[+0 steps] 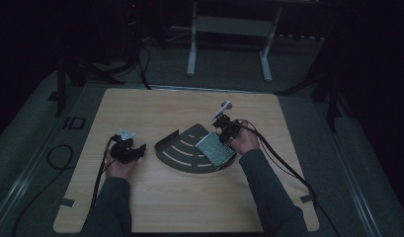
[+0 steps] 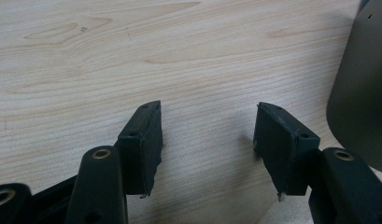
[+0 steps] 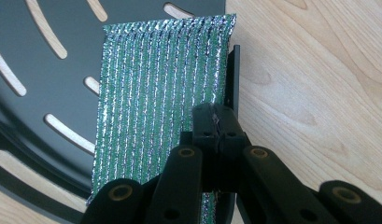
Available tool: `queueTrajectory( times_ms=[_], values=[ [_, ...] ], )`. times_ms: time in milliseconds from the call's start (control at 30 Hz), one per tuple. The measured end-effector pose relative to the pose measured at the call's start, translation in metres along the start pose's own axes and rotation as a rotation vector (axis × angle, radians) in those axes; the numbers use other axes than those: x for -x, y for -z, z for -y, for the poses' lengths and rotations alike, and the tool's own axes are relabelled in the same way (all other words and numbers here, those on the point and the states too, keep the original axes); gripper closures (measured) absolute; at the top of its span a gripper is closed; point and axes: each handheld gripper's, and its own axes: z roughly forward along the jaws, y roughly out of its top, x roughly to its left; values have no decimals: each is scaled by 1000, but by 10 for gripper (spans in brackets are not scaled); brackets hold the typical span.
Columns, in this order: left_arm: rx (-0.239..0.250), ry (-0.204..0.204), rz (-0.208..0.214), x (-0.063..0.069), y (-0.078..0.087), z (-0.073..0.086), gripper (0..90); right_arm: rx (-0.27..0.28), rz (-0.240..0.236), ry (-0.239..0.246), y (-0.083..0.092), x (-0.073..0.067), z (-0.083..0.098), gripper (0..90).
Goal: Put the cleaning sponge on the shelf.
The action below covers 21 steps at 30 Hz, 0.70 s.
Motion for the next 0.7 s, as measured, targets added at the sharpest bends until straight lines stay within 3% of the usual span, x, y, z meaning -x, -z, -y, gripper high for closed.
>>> queueTrajectory(
  times_ms=[700],
  values=[
    [0,0,0,0,0,0,429,5,7,4,2,2,1,884]
  ],
)
